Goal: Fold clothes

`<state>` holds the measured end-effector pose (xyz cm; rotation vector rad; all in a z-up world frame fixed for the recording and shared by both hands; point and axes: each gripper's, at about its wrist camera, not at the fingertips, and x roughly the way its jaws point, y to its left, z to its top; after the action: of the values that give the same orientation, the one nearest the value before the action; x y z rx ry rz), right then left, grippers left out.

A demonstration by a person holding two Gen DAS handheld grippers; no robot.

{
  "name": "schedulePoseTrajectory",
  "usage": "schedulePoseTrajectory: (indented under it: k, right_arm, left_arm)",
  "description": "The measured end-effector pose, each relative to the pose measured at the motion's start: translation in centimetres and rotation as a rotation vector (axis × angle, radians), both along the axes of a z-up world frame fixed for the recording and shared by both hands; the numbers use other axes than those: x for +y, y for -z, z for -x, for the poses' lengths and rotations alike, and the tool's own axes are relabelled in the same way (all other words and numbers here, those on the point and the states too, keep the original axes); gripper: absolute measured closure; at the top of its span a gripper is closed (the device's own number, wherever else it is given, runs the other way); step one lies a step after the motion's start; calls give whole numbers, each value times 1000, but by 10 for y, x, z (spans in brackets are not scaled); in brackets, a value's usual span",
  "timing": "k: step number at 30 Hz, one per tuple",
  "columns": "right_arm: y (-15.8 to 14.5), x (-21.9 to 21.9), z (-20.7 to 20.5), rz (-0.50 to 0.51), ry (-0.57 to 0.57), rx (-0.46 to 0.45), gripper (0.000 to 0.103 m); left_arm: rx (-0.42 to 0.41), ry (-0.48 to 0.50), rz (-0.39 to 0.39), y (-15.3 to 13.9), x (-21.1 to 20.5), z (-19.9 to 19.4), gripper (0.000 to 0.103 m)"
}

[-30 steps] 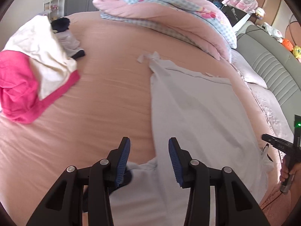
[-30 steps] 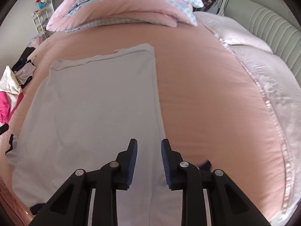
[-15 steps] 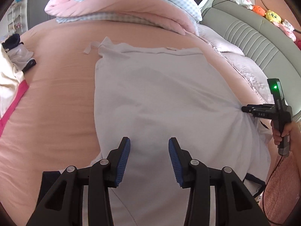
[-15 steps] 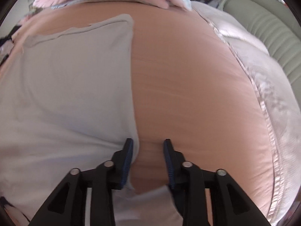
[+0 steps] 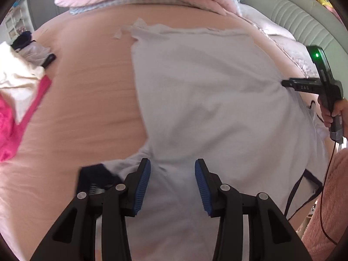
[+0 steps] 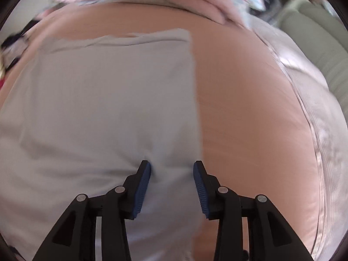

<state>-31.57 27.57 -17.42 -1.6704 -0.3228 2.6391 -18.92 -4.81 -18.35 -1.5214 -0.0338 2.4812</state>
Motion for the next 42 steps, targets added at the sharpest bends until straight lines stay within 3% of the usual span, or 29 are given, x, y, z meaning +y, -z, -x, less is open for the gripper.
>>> schedulePoseTrajectory:
  k: [2,5,7,11,13,15,16,19,22,23,25,27,29,33,34,36,40,42]
  right_arm:
    - [-10,13,3,19,29,17,64]
    - [-25,2,15,59,-22,54,64]
    - [-29,-12,30,70,-68,68,64]
    - [-10,-48,76,78,-140,12,64]
    - [8,-57,92,34,-143,-23,64]
    - [8,-48,98,24,-118,19,64]
    - [7,-35,99,-8,-53,29,64]
    - [9,2,100,-52,56,59,63]
    - [-1,32,103,35,149,60,61]
    - [-7,37,103,92,163,66,61]
    - [-15,22,104,120,94,102,61]
    - [-14,1,112,88,19,108,61]
    - [-1,-18,129,47,-21,68,61]
    - [-6,-20,147,108,44,70,61]
    - [-14,-20,146,120,47,90,61]
    - [-30,-19,144,143,53,129,60]
    - [-25,-24,153,-36,79,65,60]
    - [-20,-25,148,-65,83,55,60]
  left_arm:
    - [35,11,7,-10,-4,12,64]
    - [83,35,67,-16,-1,56,64]
    - [93,43,40,-16,2,93,64]
    - [41,72,8,2,7,165,64]
    - [28,78,38,12,6,182,64]
    - [33,95,60,20,5,196,64]
    - [39,100,71,23,5,204,64]
    - [124,53,116,18,-4,228,64]
    - [173,-87,84,11,-25,245,64]
    - [168,-86,11,8,-29,246,64]
    - [170,-7,9,8,-16,244,64]
    - [160,65,65,15,-1,246,64]
    - [123,50,164,28,4,256,61]
    - [135,-281,183,10,-42,273,62]
    - [154,-306,110,3,-55,271,62]
    - [160,-251,-45,-5,-65,269,62]
    - [131,-46,67,3,-33,266,62]
    - [132,-83,161,13,-30,265,62]
